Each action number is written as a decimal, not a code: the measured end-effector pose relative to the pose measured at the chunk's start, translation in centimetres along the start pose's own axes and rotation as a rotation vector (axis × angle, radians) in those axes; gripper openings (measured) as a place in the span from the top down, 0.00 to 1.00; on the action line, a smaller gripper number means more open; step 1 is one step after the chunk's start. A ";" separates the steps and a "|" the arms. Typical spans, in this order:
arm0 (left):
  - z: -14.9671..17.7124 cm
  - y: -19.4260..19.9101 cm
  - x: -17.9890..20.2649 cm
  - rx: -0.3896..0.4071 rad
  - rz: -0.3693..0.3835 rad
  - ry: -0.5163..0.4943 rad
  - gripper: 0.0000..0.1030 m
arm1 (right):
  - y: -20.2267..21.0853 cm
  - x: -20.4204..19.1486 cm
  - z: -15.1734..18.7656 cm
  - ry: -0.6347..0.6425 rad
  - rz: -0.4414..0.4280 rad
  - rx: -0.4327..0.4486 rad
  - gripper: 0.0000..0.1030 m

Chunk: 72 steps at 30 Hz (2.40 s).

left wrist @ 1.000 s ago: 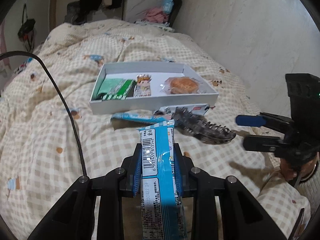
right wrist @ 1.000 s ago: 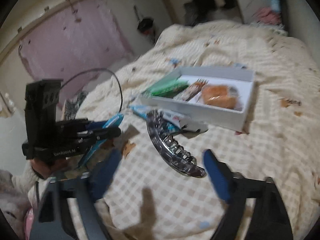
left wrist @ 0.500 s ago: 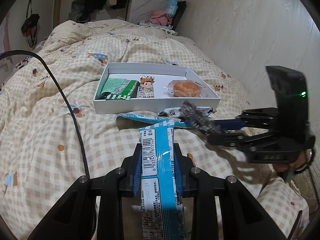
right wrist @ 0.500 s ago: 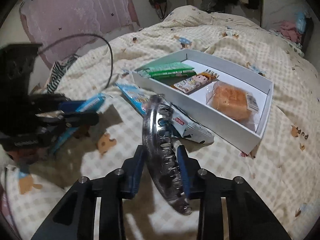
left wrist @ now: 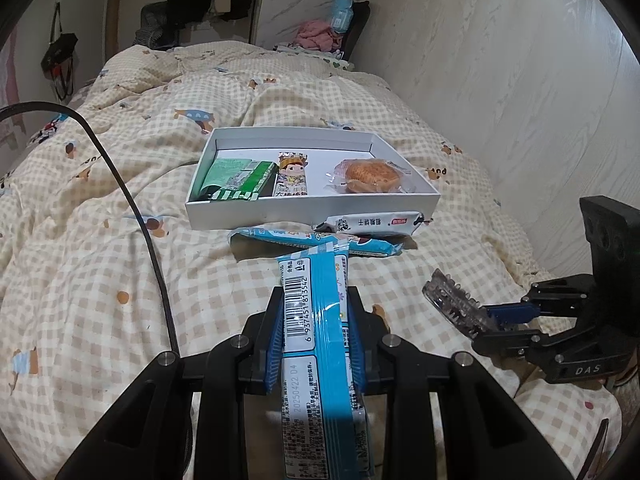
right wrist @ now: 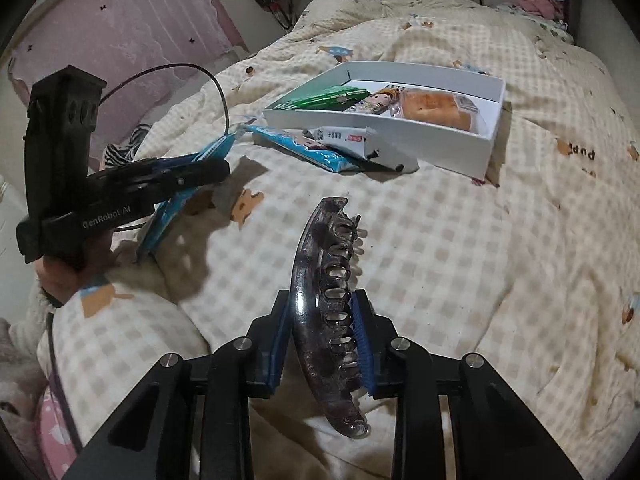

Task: Organize objects
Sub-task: 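Hold the blue packet in the left tool while the right tool grasps the dark hair clip, then carry the blue packet and hair clip with both tools over the white box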

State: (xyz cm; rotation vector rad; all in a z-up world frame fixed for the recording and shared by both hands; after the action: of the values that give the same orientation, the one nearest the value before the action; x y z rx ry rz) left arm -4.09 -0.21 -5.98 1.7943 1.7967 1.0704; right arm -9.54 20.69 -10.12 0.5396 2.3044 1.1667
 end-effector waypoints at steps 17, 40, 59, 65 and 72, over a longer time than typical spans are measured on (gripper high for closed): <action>-0.1 0.6 0.1 0.040 -0.032 0.003 0.70 | -0.3 -0.6 0.0 0.073 0.042 0.031 0.69; -0.1 0.9 0.3 0.050 -0.013 -0.015 0.70 | 3.0 -0.3 0.5 -0.069 -0.053 0.170 0.70; -4.2 3.4 0.5 0.122 -0.038 -0.042 0.70 | 5.5 -1.4 -3.5 -0.035 -0.121 0.315 0.70; -8.3 3.1 0.9 0.161 -0.029 -0.041 0.70 | 6.4 -1.4 -7.6 0.005 -0.148 0.440 0.70; -13.4 0.3 0.3 0.214 -0.023 0.008 0.70 | 4.8 1.0 -12.6 -0.041 -0.078 0.515 0.70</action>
State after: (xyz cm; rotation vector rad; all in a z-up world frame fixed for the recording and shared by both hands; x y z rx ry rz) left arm -13.72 -3.25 2.85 1.8865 1.9967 0.9065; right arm -17.18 16.01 -0.02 0.6373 2.5637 0.5101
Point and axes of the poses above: each gripper's, at about its wrist camera, not at the fingertips, and y roughly against the way its jaws point, x to its right, z to its underside, the point moved 3 cm from there along -y, roughly the way its jaws point, and after that the axes turned 3 degrees about y, right-handed, at the moved point
